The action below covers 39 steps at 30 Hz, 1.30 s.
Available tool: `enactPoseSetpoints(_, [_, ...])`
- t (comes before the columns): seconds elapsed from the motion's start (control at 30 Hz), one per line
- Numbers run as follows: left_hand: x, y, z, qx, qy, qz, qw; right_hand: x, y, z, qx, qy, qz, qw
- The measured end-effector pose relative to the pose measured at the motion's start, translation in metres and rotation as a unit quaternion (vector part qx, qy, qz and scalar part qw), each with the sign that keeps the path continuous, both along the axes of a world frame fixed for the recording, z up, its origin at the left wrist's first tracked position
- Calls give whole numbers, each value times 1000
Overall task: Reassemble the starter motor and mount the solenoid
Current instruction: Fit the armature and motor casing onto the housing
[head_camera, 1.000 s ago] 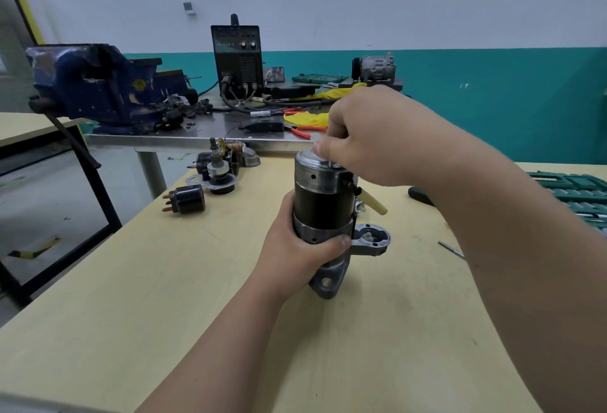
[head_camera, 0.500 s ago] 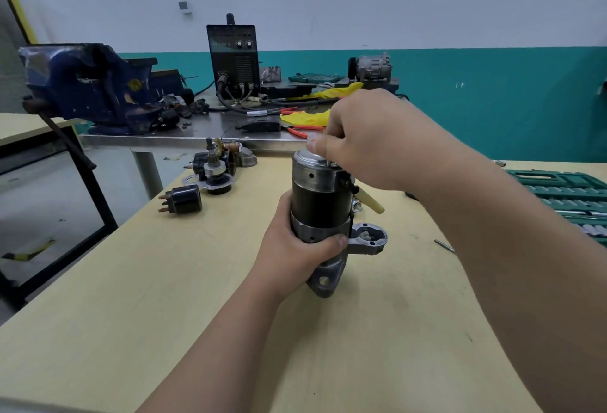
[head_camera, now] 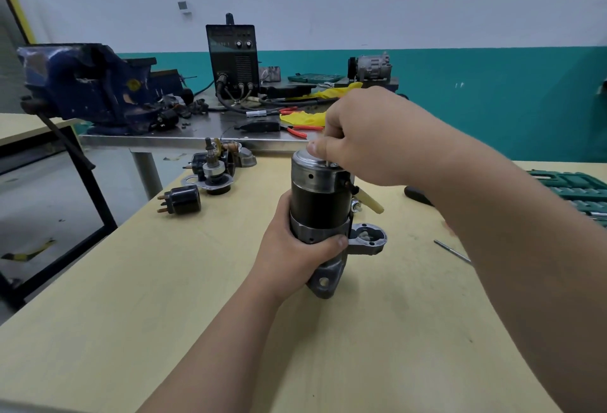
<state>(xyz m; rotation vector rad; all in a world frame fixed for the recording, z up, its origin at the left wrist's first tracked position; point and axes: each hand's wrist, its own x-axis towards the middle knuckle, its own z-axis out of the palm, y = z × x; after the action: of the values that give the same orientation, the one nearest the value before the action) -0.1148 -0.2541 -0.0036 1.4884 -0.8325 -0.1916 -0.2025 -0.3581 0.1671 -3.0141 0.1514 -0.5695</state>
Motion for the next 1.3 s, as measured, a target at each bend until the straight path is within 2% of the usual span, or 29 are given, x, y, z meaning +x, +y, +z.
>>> enactPoseSetpoints(0.1, [2, 2, 0, 2, -5, -5, 1000, -2, 1, 1, -10, 8, 16, 1000])
enactPoseSetpoints(0.2, [4, 4, 1, 5, -1, -19, 1000, -9, -1, 11, 73, 52, 67, 994])
enactPoseSetpoints(0.27, [5, 4, 1, 8, 2, -23, 1000, -10, -2, 15, 82, 52, 66, 993])
enactPoseSetpoints(0.47, [2, 0, 1, 3, 2, -11, 1000, 2, 4, 4, -34, 1, -16, 999])
enactPoseSetpoints(0.6, [2, 2, 2, 14, -4, -23, 1000, -8, -3, 18, 20, 76, 37, 996])
enactPoseSetpoints(0.67, [3, 3, 2, 17, -3, -27, 999, -12, -4, 24, 19, 88, 49, 995])
enactPoseSetpoints(0.87, [-4, 0, 3, 2, -5, 0, 1000, -2, 3, 10, -137, 12, -20, 990])
enactPoseSetpoints(0.93, [-5, 0, 3, 3, -3, 1, 1000, -3, 2, 13, -135, 23, -17, 990])
enactPoseSetpoints(1.03, [-3, 2, 5, 10, -2, -18, 1000, -8, -1, 22, -78, 89, 34, 992])
enactPoseSetpoints(1.1, [-2, 4, 6, 12, -4, -31, 999, -13, 0, 25, -58, 96, 53, 992])
enactPoseSetpoints(1.3, [-7, -1, 5, 6, -11, -1, 1000, -6, 5, 15, -176, 42, -21, 983])
